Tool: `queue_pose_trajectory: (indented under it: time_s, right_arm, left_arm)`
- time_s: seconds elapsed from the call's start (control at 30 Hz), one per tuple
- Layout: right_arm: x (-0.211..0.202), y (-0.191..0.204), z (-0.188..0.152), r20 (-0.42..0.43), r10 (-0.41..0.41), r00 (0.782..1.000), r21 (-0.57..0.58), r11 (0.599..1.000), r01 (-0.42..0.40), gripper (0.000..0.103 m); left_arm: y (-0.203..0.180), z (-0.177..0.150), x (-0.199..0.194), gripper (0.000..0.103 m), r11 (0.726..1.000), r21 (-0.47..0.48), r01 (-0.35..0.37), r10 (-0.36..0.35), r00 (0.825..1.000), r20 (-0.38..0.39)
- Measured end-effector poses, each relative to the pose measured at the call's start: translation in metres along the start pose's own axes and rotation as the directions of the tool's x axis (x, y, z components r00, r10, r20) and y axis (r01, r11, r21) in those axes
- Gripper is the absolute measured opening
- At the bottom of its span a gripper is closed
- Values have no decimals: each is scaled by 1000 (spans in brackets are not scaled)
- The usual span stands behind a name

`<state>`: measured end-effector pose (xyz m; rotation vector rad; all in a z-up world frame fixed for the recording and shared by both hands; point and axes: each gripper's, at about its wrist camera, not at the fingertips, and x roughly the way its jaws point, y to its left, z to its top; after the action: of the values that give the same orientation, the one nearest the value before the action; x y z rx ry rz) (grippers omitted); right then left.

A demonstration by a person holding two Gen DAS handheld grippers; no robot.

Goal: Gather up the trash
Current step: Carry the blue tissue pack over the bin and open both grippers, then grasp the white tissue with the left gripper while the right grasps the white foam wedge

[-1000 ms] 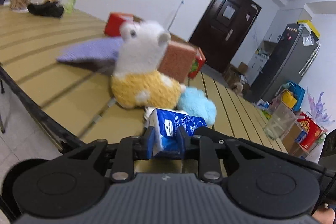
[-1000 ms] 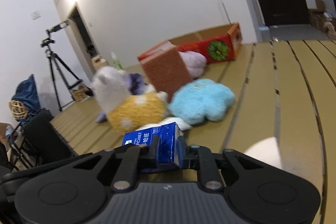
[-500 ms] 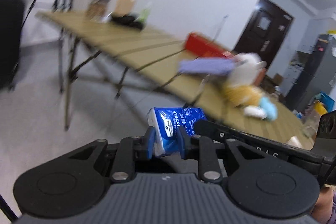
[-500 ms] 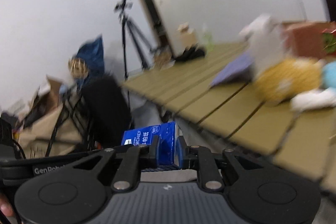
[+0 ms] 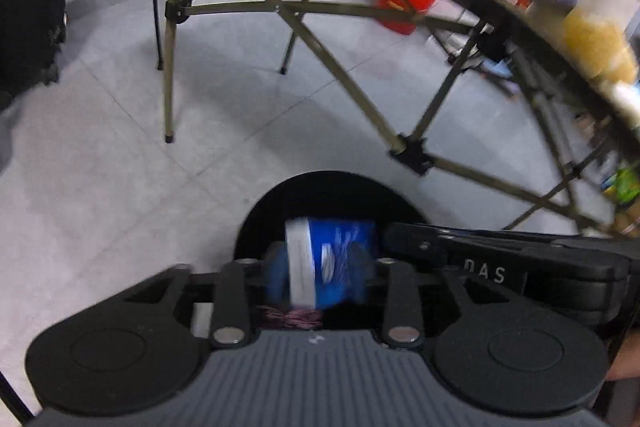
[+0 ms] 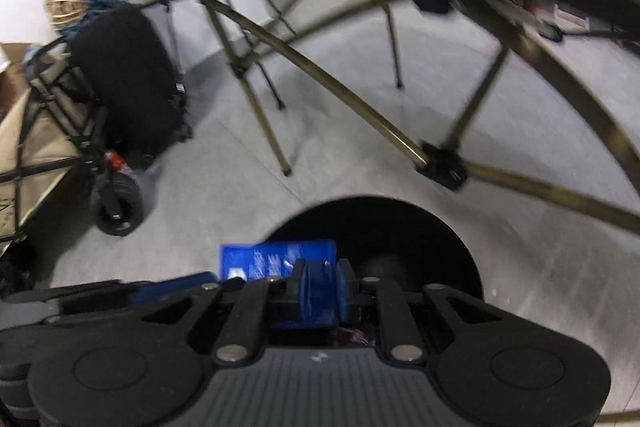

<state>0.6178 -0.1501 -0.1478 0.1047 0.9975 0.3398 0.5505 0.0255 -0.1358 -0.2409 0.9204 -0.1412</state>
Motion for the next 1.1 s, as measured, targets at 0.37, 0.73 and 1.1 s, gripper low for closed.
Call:
queue_pose_trajectory:
  time_s: [0.37,0.73,1.1]
  right_arm:
    - [-2,3,1,4,-19,1000,-88,996,20,20]
    - [-32,8,4,84,-23,996,-107,994,32,21]
    - [-194,14,-32,532,11,846,-234,963,134,32]
  left_arm:
    - [-2,-9,18,64,995,65,-79,81,996,-40]
    - [-13,-2,-14,68,988,117,-106,101,994,42]
    - [-55,12,-129,79,960,262,-97,-44,873,486]
